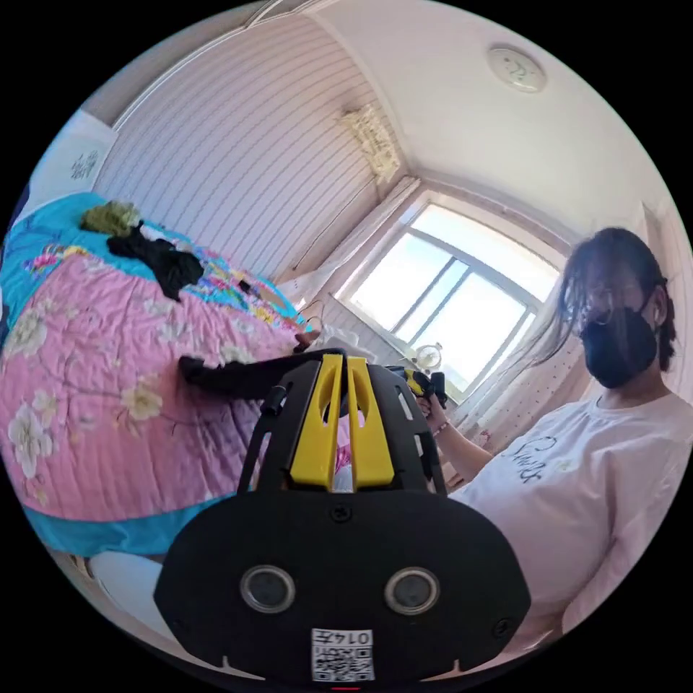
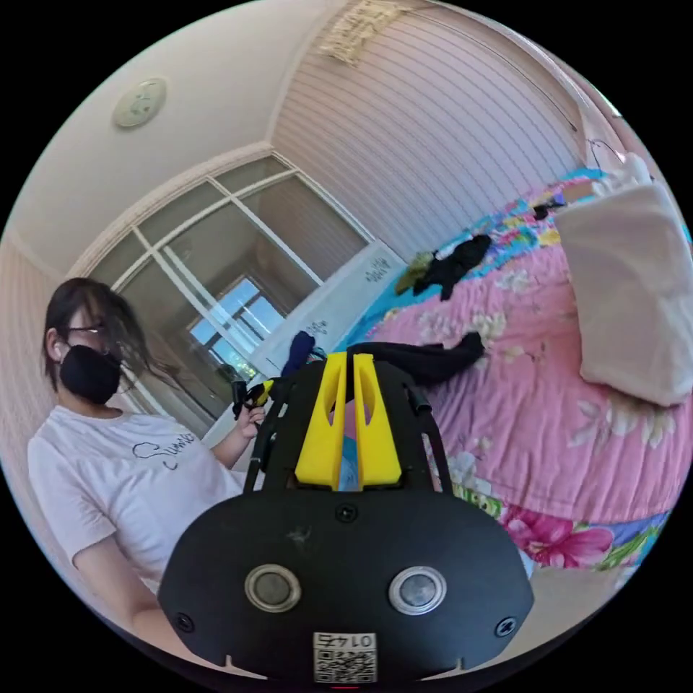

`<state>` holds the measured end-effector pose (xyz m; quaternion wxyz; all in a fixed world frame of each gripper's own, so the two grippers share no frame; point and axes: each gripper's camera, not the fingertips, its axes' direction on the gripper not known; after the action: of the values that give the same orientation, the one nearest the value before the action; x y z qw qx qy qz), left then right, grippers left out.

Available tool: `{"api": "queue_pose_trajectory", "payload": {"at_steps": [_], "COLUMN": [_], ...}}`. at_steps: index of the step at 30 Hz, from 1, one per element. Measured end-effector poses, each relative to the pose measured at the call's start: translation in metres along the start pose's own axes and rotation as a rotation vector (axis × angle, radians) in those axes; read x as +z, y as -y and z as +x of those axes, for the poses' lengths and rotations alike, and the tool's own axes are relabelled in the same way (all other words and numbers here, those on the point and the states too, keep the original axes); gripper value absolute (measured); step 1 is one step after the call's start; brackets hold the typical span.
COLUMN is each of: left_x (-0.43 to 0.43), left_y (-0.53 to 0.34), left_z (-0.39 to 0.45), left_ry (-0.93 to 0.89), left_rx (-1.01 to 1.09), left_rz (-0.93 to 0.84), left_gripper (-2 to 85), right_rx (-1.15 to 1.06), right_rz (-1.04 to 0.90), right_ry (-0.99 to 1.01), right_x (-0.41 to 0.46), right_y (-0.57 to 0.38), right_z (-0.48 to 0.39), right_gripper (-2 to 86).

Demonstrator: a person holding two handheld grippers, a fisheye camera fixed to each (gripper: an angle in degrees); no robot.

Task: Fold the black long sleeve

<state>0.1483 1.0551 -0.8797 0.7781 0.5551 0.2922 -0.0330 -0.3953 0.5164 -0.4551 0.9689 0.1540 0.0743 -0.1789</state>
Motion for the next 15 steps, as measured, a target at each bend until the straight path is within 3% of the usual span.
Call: {"api": "queue_pose_trajectory", "payload": {"at_steps": [3,7,11,15], "left_x": [-0.041,-0.071,-0.061,-0.011], "left_y": [0.069,0.153,0.2,0.265], "left_z": [0.059,0.11,0.086,0.013], "left_ry": [-0.022,0.049,0.171,0.515], "left_rx": [0.148,0.25,0.221,0.221], "left_rz": [0.105,0.153,0.131,-0.052], "left_gripper": [-1.0,-1.0,-1.0,-1.0], "right_rx": [-0.229,-0.409,-0.369,-0.159], "right_rz": [0.09,0.123,0.004,-0.125], "right_ry": [0.147,0.137,-0.07,-0.164], "right_x": [-0.029,-0.042,-0.006,0.059], "right_y": [0.047,0.107,0.17,0.227], "right_z": [-0.068,-0.142,-0.145,-0.061], "right_gripper": [0.6,0.6,0.6,0.5]}}
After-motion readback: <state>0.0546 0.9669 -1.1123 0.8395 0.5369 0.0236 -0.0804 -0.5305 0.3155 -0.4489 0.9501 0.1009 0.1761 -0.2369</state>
